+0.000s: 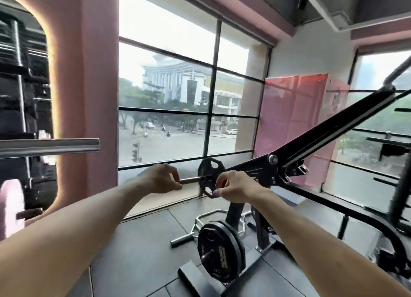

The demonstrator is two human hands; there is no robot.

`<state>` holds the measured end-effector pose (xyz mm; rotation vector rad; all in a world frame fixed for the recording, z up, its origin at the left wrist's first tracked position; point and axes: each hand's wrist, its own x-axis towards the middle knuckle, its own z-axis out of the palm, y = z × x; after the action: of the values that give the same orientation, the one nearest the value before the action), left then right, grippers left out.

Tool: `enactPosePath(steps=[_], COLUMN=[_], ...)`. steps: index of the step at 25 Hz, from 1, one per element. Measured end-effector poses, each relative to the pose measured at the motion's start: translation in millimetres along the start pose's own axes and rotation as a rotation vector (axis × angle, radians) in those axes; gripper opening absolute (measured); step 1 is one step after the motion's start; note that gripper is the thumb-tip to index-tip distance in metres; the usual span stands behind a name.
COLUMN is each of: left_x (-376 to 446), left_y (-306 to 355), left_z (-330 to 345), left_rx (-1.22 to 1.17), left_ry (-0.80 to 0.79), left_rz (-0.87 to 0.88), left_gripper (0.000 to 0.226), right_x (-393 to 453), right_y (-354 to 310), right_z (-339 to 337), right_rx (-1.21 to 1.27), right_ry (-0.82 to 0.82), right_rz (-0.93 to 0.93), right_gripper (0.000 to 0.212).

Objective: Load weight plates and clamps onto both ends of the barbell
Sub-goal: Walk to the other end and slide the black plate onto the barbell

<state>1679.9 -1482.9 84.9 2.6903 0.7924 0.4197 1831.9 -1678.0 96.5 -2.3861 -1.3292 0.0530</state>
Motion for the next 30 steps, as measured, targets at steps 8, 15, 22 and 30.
enactPosePath(steps=[8,15,22,30], left_x=[161.3,342.3,502.1,561.2], left_y=[-39.4,-122.8,-218.0,-362.8], left_z=[42.1,58.3,22.6,-20.2], left_rx=[-0.011,-0.010,0.096,0.166], left_ry=[0.030,0.050,0.125,0.254], left_rz=[-0.200,-0.260,-0.332,-0.674], left_gripper=[0.023,0.021,0.024,0.026], right_x=[202.9,407.1,631.4,847.9], right_y=[67.8,86.0,60.7,-51.9], right_z=[36.7,65.7,94.2,198.6], right_rx=[0.113,0.041,0.111,0.105], right_ry=[-0.118,-0.133,-0.108,-0.227], right_rz=[-0.165,-0.218,-0.306,-0.677], right_gripper=[0.006,0.027,0.020,0.011])
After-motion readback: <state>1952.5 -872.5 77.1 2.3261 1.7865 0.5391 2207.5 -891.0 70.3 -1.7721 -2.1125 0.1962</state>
